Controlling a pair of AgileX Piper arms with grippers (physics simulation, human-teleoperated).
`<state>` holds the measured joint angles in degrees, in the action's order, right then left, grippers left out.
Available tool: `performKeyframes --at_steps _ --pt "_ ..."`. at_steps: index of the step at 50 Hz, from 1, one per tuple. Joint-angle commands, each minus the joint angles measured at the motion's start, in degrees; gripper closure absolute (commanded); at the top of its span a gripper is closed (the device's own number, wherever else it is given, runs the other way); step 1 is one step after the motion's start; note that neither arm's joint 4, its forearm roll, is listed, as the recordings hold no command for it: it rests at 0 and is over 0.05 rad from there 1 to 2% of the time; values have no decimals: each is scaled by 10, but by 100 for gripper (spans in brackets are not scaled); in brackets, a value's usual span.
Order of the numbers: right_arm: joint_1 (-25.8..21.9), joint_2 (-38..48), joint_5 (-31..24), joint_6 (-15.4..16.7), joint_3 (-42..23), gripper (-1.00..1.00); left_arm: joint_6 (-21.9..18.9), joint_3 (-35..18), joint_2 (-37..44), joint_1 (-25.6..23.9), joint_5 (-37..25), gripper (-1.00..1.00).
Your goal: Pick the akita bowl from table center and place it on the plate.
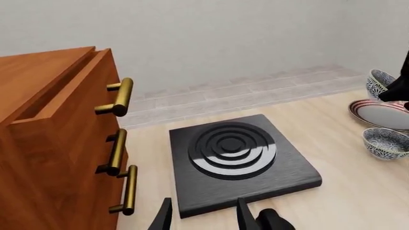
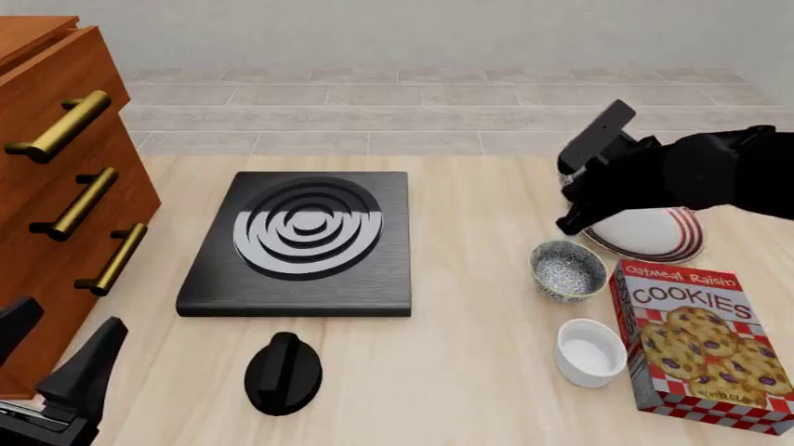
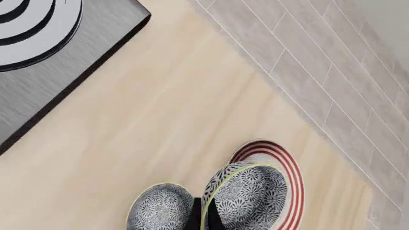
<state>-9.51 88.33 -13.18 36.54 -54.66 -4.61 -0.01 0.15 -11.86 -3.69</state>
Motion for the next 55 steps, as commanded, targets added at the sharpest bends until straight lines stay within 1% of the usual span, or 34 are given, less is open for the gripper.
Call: performKeyframes --at_steps 1,11,14,17,22,28,33,36,40,44,49,52,55 --pt "53 20 -7 -26 -33 100 2 0 0 -1 -1 -100" --pt "68 23 8 -26 -17 100 2 0 0 -2 -1 -100" --pt "90 37 23 -6 -17 100 2 0 0 -2 -1 -100" --pt "98 44 23 -17 -28 100 2 0 1 -2 -1 -100" --pt "106 52 26 -21 -30 100 1 0 1 -3 -1 -100" --pt "116 68 36 -22 -27 100 1 0 1 -4 -1 -100" --pt "132 75 28 -22 -38 100 1 0 1 -5 -1 -100" --pt "145 86 25 -7 -38 100 1 0 1 -6 -2 -100" --pt "156 92 21 -3 -44 100 0 0 2 -7 -2 -100" --pt "165 99 31 4 -45 100 1 0 2 -7 -2 -100" --pt "169 108 38 0 -44 100 1 0 2 -7 -2 -100" --pt "166 109 36 -10 -50 100 0 0 2 -7 -2 -100" --pt "164 112 33 -14 -51 100 0 0 3 -8 -2 -100"
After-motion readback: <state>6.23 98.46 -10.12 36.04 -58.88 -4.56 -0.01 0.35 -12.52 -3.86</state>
